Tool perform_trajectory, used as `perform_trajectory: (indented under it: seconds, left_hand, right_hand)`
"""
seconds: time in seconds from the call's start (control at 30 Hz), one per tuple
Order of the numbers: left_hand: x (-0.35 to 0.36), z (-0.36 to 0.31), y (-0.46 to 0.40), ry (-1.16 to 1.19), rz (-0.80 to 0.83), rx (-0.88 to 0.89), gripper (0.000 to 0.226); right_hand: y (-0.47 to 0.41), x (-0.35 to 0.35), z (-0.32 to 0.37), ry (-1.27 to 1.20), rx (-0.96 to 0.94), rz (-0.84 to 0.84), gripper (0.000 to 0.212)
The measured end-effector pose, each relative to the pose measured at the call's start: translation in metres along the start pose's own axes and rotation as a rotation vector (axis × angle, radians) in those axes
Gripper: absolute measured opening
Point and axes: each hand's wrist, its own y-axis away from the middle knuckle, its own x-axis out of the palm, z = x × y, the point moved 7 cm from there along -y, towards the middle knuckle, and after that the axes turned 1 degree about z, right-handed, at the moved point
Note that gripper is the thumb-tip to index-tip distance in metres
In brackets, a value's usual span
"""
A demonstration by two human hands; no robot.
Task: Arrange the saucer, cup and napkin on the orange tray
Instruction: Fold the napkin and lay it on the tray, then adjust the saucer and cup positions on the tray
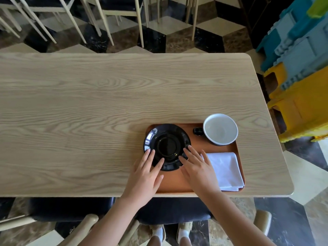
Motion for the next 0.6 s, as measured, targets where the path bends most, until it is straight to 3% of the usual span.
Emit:
perform_trajectory:
  seconds: [0.17, 0.6]
  left_hand:
    - [0.005, -0.006, 0.017, 0.013, 0.023, 0.082, 0.048]
    - [0.006, -0.004, 0.023, -0.008, 0.045, 0.078, 0.044]
  right_hand:
    - [0.021, -0.001, 0.001, 0.007, -0.005, 0.004, 0.027]
    - [0.03, -0.001, 0.003, -0.028, -0.002, 0.015, 0.027]
